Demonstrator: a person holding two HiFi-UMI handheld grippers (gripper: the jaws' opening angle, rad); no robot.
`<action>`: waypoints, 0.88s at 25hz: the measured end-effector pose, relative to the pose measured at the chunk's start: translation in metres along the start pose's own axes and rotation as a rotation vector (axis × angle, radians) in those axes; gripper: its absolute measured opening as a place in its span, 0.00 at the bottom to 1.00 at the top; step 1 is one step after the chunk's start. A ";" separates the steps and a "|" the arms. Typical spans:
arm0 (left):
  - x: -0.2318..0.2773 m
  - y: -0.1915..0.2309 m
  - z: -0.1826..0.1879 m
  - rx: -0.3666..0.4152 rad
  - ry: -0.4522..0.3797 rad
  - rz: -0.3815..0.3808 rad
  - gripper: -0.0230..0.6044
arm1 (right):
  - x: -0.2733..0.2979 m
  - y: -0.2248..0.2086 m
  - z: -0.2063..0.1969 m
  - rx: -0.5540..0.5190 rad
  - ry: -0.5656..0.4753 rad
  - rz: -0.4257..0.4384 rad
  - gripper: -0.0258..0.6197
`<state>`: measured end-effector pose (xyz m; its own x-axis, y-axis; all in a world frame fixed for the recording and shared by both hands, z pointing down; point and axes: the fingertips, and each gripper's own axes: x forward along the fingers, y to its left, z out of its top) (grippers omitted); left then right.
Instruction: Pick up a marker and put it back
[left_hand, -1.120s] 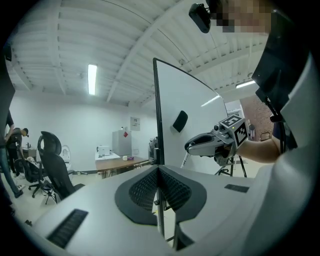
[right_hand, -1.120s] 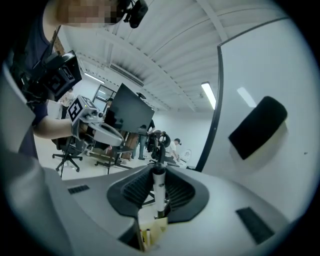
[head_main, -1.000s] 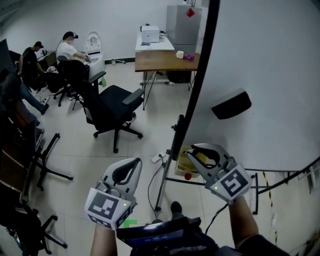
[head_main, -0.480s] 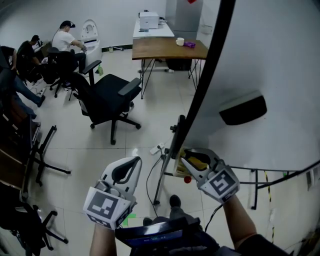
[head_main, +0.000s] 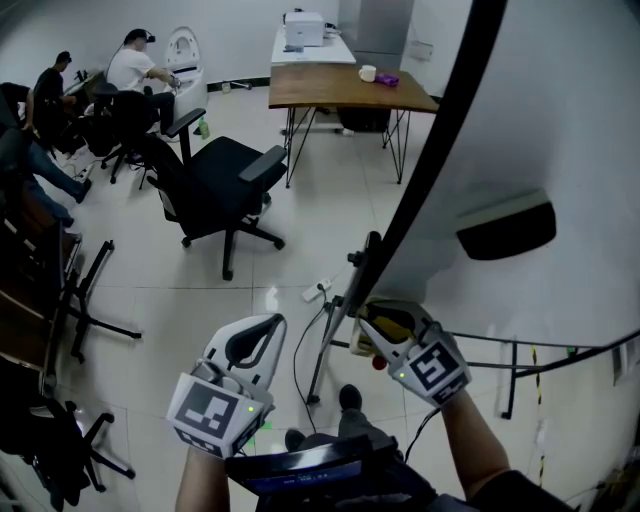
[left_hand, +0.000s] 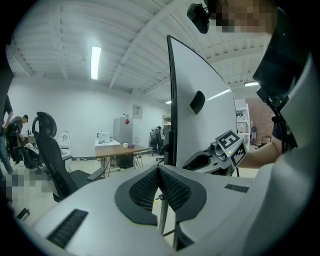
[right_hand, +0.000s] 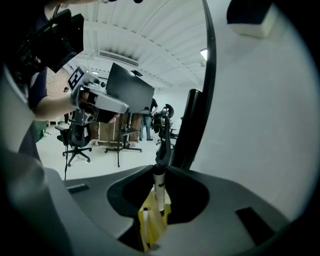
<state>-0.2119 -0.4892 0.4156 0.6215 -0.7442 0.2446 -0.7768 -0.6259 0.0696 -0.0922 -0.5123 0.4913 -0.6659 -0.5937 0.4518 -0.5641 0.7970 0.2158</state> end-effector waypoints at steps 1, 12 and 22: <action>0.000 0.001 -0.001 -0.001 0.003 0.000 0.03 | 0.002 0.000 -0.002 -0.003 0.006 -0.001 0.18; 0.005 -0.001 -0.009 0.003 0.018 0.003 0.03 | 0.010 0.002 -0.022 -0.021 0.057 -0.004 0.19; -0.002 0.006 -0.005 -0.003 0.001 0.026 0.03 | 0.006 -0.002 -0.007 0.000 0.006 -0.011 0.20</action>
<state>-0.2184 -0.4909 0.4205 0.6011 -0.7599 0.2474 -0.7929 -0.6058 0.0657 -0.0918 -0.5161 0.4994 -0.6565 -0.6022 0.4543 -0.5715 0.7902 0.2214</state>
